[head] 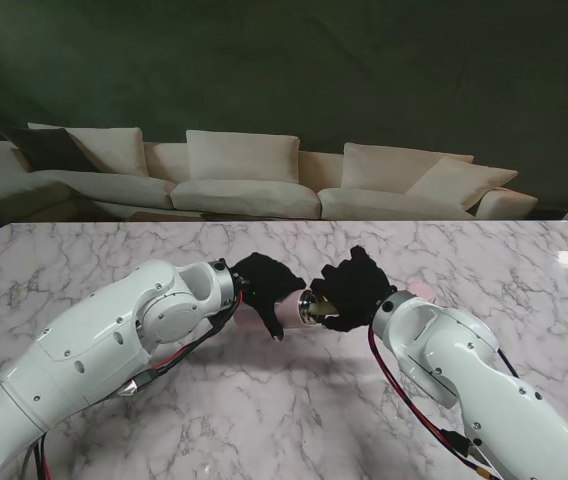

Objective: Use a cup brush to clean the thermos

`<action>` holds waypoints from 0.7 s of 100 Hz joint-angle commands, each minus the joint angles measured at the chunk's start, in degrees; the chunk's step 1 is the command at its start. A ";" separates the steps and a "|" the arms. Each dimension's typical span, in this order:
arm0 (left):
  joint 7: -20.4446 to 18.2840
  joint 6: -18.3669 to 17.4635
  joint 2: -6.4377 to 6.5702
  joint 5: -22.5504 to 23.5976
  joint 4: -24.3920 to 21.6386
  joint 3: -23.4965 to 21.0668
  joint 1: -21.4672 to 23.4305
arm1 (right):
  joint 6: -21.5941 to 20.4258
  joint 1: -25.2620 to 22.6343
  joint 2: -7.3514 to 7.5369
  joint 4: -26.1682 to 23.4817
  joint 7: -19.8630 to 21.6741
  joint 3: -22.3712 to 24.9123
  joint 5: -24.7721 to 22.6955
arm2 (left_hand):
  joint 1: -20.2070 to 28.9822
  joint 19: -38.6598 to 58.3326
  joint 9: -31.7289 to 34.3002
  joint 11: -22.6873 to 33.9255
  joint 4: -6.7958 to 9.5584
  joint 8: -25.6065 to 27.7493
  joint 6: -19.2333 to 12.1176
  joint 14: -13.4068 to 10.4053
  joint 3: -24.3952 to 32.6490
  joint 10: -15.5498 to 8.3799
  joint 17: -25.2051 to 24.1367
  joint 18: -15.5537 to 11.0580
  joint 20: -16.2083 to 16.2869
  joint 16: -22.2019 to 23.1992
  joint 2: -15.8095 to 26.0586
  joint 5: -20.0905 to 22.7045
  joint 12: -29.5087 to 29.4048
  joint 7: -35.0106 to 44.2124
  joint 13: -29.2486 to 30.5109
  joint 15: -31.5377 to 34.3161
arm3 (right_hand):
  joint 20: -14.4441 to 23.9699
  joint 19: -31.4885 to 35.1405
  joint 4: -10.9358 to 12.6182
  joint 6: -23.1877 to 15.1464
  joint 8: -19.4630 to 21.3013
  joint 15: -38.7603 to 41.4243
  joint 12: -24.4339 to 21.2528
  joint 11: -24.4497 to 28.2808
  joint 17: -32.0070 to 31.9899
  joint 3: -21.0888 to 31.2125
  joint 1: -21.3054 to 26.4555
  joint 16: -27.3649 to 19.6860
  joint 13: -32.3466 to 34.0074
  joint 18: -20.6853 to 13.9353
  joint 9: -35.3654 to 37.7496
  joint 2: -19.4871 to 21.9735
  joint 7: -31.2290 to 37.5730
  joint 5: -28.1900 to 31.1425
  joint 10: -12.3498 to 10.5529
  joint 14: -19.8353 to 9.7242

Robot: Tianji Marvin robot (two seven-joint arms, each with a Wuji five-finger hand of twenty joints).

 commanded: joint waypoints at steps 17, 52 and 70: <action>-0.88 0.18 -0.16 0.28 -0.68 -0.41 -0.03 | -5.39 -3.25 0.86 -3.31 -3.52 5.08 -2.63 | 10.97 2.78 5.07 9.88 3.16 2.83 -11.79 -0.03 33.98 -4.68 1.59 -3.15 1.65 2.14 13.90 5.51 2.92 10.32 2.75 7.27 | -3.59 -6.87 1.52 -1.62 -1.08 -9.85 -4.77 -4.19 -6.27 0.48 -4.72 -7.50 -7.82 1.67 -7.86 -2.25 -3.32 -5.21 2.32 3.55; -1.21 -1.31 0.44 2.32 -2.91 -4.05 2.88 | -6.97 -9.47 0.77 -6.06 -5.49 13.65 -3.44 | 10.98 2.89 5.06 9.99 3.18 2.83 -11.91 -0.04 34.00 -4.65 1.59 -3.03 1.70 2.19 13.94 5.52 2.90 10.36 2.77 7.38 | -6.20 -7.50 1.08 -1.95 -2.97 -13.11 -6.54 -6.53 -1.72 1.48 -1.89 -11.42 -3.38 0.62 -8.20 -2.47 -5.05 -6.10 3.39 6.06; -1.19 -1.28 0.46 2.52 -3.05 -4.28 3.11 | -5.79 -10.29 0.46 -5.93 -5.52 14.13 -0.80 | 10.97 2.89 5.02 10.00 3.18 2.82 -11.88 -0.05 34.00 -4.60 1.55 -3.05 1.71 2.21 13.95 5.53 2.89 10.36 2.76 7.41 | -3.87 3.96 -0.01 -4.64 -3.04 -0.85 -4.72 -2.33 14.41 10.70 4.75 -3.59 14.89 -2.73 4.39 -2.42 0.83 1.18 1.52 0.71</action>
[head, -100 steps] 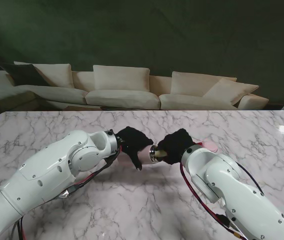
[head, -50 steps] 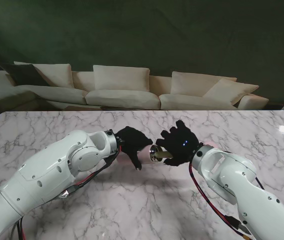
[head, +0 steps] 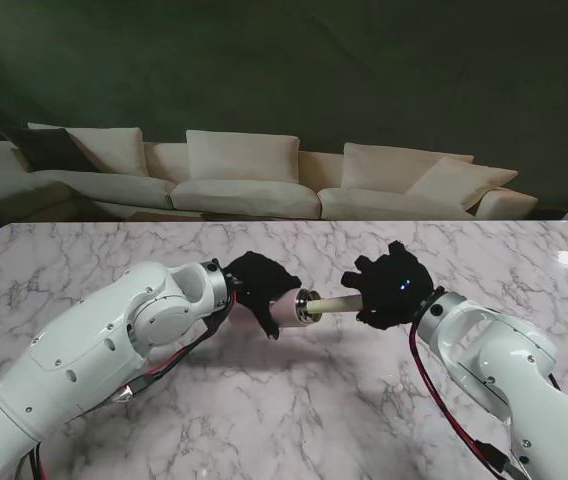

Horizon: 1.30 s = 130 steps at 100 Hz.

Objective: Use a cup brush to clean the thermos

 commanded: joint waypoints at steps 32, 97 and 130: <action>-0.36 0.14 -0.11 -0.24 -0.29 0.21 -0.38 | 3.73 0.95 -0.46 1.91 1.32 -2.51 6.38 | 11.03 2.19 4.97 8.73 3.24 2.83 -11.97 0.02 33.94 -4.66 1.48 -3.12 1.46 1.42 14.04 5.45 2.91 10.33 2.65 5.89 | 4.97 24.07 -7.42 -5.92 -14.08 28.23 8.35 10.98 27.05 8.28 17.86 16.40 22.50 -8.08 26.48 -4.62 20.36 12.97 -3.62 -6.04; -0.01 -0.40 -0.31 -1.20 0.74 2.50 -1.77 | 1.05 5.44 -0.23 4.96 -0.22 -6.85 9.25 | 11.05 2.17 4.86 8.80 3.14 2.90 -12.08 -0.12 33.79 -4.85 1.29 -3.25 1.50 1.46 14.16 5.44 2.94 10.43 2.59 5.94 | 3.21 36.69 -7.46 -7.93 -11.08 54.52 18.54 18.93 34.87 12.07 21.50 21.88 22.90 -13.16 33.86 -3.50 23.49 18.93 -6.61 -12.17; -0.19 -0.37 -0.17 -0.59 0.98 2.09 -1.50 | 0.22 2.92 -0.35 2.91 -1.54 -3.61 8.68 | 11.09 2.16 4.84 8.83 3.16 2.84 -12.09 -0.08 33.72 -4.80 1.10 -3.24 1.55 1.49 14.22 5.38 2.95 10.38 2.50 5.93 | 1.93 34.53 -7.22 -5.54 -10.50 50.12 18.70 17.73 33.15 10.83 23.94 19.65 22.83 -10.65 30.91 -1.20 22.36 16.41 -6.25 -10.27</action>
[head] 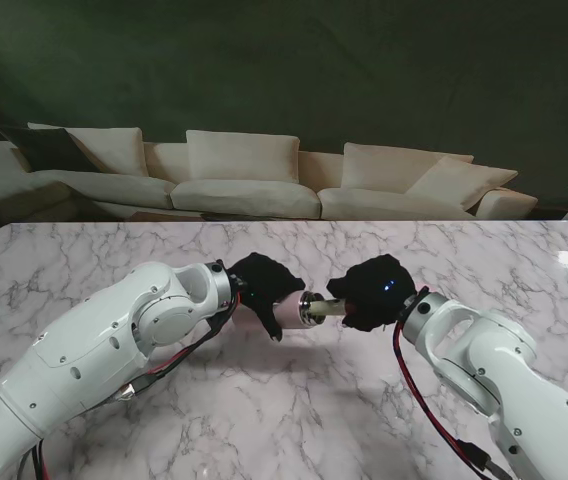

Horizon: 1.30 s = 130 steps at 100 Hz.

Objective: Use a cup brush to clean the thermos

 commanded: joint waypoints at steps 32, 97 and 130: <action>-0.46 -0.52 -0.21 -0.95 -0.79 0.78 -0.47 | 3.39 4.69 0.15 3.67 2.28 -6.02 2.57 | 11.11 2.17 4.81 8.64 3.66 2.89 -12.18 -0.11 33.65 -4.87 1.13 -3.28 1.27 1.48 14.21 5.35 2.99 10.40 2.47 5.66 | -0.55 5.79 1.78 -3.06 -2.03 5.03 -1.13 0.47 1.80 9.98 14.29 0.59 5.42 -1.44 0.16 8.48 3.23 0.80 0.38 -4.23; -0.49 0.34 -0.11 -0.30 0.07 0.35 -0.24 | 5.67 3.95 -0.22 3.43 1.52 -5.61 4.34 | 11.20 2.24 4.73 8.64 3.70 2.85 -12.20 -0.04 33.52 -4.85 0.95 -3.23 1.37 1.55 14.31 5.34 3.03 10.36 2.37 5.72 | 0.06 7.26 1.63 -0.52 -4.38 7.78 -1.47 0.93 2.39 10.97 14.23 1.87 5.46 -1.01 2.35 7.94 3.42 1.56 0.80 -4.40; -0.58 0.01 0.01 0.10 0.07 -0.13 0.01 | 6.46 4.31 -0.31 3.84 1.01 -6.44 5.18 | 11.15 2.24 4.70 8.63 3.71 2.86 -12.21 -0.08 33.45 -4.94 0.97 -3.26 1.37 1.53 14.29 5.30 3.03 10.35 2.33 5.70 | 0.12 7.31 1.57 -0.34 -4.24 7.96 -1.13 1.21 2.38 11.05 14.22 1.92 5.41 -1.01 2.24 8.01 3.52 1.51 0.74 -4.45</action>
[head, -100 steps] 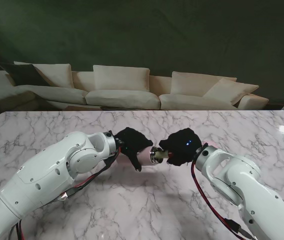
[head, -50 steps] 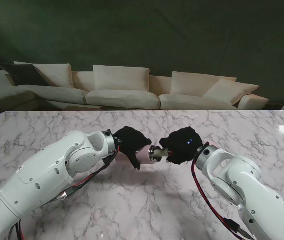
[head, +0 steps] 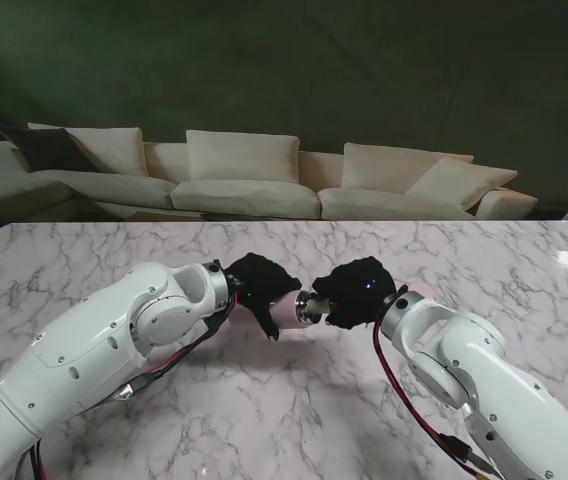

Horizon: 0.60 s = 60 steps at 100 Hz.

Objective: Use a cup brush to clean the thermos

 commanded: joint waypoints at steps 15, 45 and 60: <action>-0.65 0.20 -0.22 0.51 0.37 -0.30 0.21 | -1.23 -3.54 -0.24 -3.29 -1.19 4.11 -0.97 | 11.18 2.32 4.71 8.62 3.76 2.86 -12.25 -0.14 33.50 -5.08 0.95 -3.27 1.40 1.57 14.30 5.38 3.05 10.36 2.38 5.77 | 0.13 6.81 1.51 -4.07 -1.13 6.51 0.45 1.18 2.37 10.79 11.56 1.12 5.27 -1.11 2.04 7.62 2.12 1.51 0.79 -4.69; -0.55 0.18 -0.30 0.25 0.06 -0.15 0.18 | -0.71 -3.39 -0.31 -3.33 -0.86 3.61 -0.44 | 11.22 2.42 4.73 8.67 3.78 2.86 -12.18 -0.05 33.51 -5.00 0.91 -3.29 1.43 1.61 14.32 5.34 3.08 10.32 2.34 5.85 | 0.11 6.71 1.57 -3.99 -1.03 6.44 0.56 1.18 2.33 10.69 11.76 1.05 5.30 -0.71 2.12 7.60 2.13 1.87 0.98 -4.41; -0.03 -0.70 -0.34 0.60 -1.11 -0.48 0.70 | 0.18 -1.79 -0.28 -1.83 -0.21 1.05 0.32 | 11.17 2.49 4.70 8.66 3.78 2.87 -12.20 -0.16 33.46 -5.04 1.03 -3.37 1.43 1.61 14.37 5.32 3.06 10.30 2.38 5.88 | 0.13 6.75 1.58 -4.19 -0.91 6.59 0.59 1.16 2.36 10.77 11.65 1.10 5.31 -0.59 2.32 7.49 2.19 2.09 0.92 -4.56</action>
